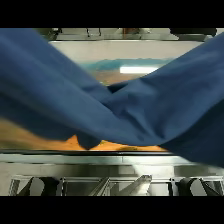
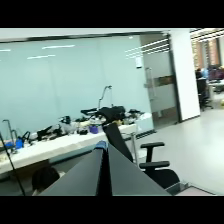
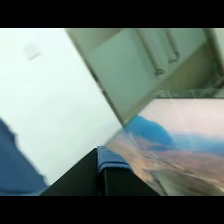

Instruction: Fold the shirts.

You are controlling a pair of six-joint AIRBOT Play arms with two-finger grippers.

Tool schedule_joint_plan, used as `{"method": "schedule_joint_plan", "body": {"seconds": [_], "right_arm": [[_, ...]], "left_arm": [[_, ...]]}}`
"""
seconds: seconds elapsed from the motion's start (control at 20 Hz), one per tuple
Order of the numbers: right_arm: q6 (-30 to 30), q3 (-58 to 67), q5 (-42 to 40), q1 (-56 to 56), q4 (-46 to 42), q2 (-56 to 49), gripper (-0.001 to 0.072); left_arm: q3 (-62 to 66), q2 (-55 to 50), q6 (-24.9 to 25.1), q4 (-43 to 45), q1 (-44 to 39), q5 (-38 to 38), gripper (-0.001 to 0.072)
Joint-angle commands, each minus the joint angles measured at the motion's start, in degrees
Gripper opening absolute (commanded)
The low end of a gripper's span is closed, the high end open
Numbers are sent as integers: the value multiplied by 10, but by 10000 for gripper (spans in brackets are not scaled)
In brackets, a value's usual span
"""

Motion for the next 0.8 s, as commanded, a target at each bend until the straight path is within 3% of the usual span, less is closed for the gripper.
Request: {"method": "schedule_joint_plan", "body": {"seconds": [0.0,0.15,0.35,0.5,0.6,0.65,0.7,0.75], "right_arm": [[21,-37,-65,61,-161,-10,14],[4,-122,-133,167,-216,-58,13],[2,-217,-291,252,-301,-165,13],[-7,-238,-404,272,-300,-297,13],[-67,-233,-459,267,-253,-368,15],[-110,-223,-460,260,-215,-393,105],[-149,-211,-457,251,-180,-409,431],[-175,-201,-451,243,-163,-413,609]], "left_arm": [[21,-64,-11,55,-37,-51,26],[-31,-150,-9,238,-227,-40,26],[-79,-318,-9,498,-420,85,26],[-12,-500,-30,544,-462,111,27],[82,-615,-110,542,-453,84,44],[129,-652,-134,541,-442,57,269],[159,-671,-153,541,-431,46,519],[167,-673,-181,542,-417,47,720]]}}
